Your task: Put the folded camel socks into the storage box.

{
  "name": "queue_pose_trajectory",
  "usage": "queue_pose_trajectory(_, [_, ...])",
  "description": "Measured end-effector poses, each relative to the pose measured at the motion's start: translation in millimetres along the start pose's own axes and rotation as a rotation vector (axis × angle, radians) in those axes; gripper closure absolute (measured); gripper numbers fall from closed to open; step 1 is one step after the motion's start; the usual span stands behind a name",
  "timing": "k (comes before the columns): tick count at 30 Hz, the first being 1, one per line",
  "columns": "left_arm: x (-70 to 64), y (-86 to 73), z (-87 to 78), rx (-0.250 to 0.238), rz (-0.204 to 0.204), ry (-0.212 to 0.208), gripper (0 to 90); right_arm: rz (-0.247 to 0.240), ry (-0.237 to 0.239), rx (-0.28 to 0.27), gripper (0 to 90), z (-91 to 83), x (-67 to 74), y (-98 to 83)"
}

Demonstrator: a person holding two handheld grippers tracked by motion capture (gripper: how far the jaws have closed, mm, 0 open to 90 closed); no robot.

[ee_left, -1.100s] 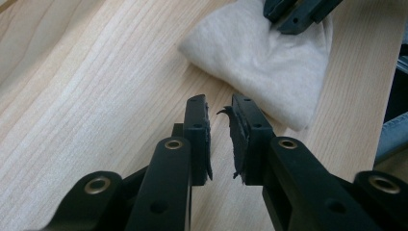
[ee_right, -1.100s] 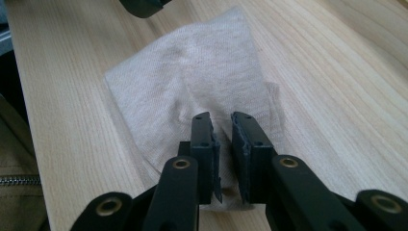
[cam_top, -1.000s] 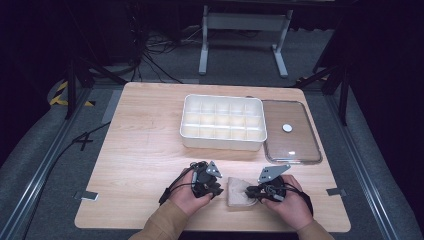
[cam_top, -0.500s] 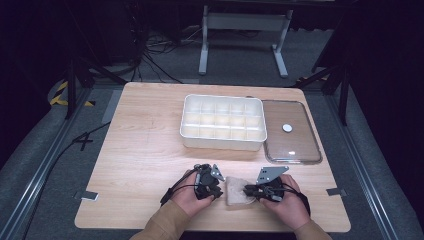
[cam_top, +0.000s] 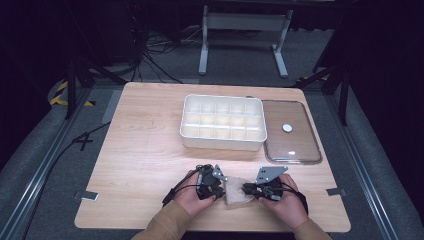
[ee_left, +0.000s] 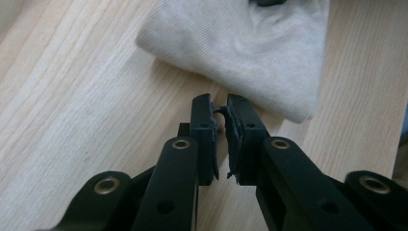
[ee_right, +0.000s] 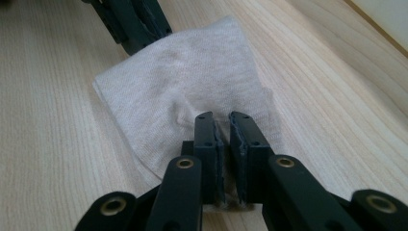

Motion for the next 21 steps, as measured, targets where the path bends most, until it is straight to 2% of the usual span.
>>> queue_pose_trajectory(3, [-0.4,3.4,-2.0,-0.021,0.006,0.0,81.2,-0.006,-0.004,-0.001,82.0,0.8,0.1,0.8])
queue_pose_trajectory(6, [1.4,2.9,-2.1,-0.01,0.009,0.011,80.2,0.001,-0.008,-0.005,82.1,0.9,0.7,0.5])
queue_pose_trajectory(9, [-0.5,6.0,-3.2,-0.036,0.027,0.017,79.7,-0.009,-0.011,-0.005,82.1,0.7,1.0,0.3])
queue_pose_trajectory(12, [-3.4,11.6,-8.2,-0.056,0.069,0.029,78.8,-0.017,-0.021,-0.001,82.2,1.2,3.4,1.3])
queue_pose_trajectory(13, [-5.0,13.3,-8.6,-0.07,0.067,0.028,78.3,-0.018,-0.022,-0.002,82.2,1.8,4.8,1.8])
queue_pose_trajectory(15, [-6.0,13.2,-10.2,-0.056,0.075,0.029,78.1,-0.026,-0.029,0.001,82.2,2.9,7.6,3.0])
queue_pose_trajectory(19, [-7.5,14.8,-11.6,-0.06,0.085,0.03,77.5,-0.07,-0.055,0.025,82.5,5.2,15.6,6.4])
queue_pose_trajectory(20, [-9.0,16.7,-11.9,-0.073,0.087,0.032,77.1,-0.078,-0.06,0.026,82.6,6.2,17.2,7.2])
queue_pose_trajectory(21, [-9.8,16.9,-12.6,-0.065,0.093,0.03,76.9,-0.084,-0.061,0.027,82.6,6.9,19.1,8.1])
Point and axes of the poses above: each handheld gripper's, and its own axes: z roughly forward along the jaws, y roughly out of its top, x roughly to its left, the point moved 8 cm from there along z, roughly forward along the jaws, and after that the axes turned 5 degrees about z, right-handed, at the moved point
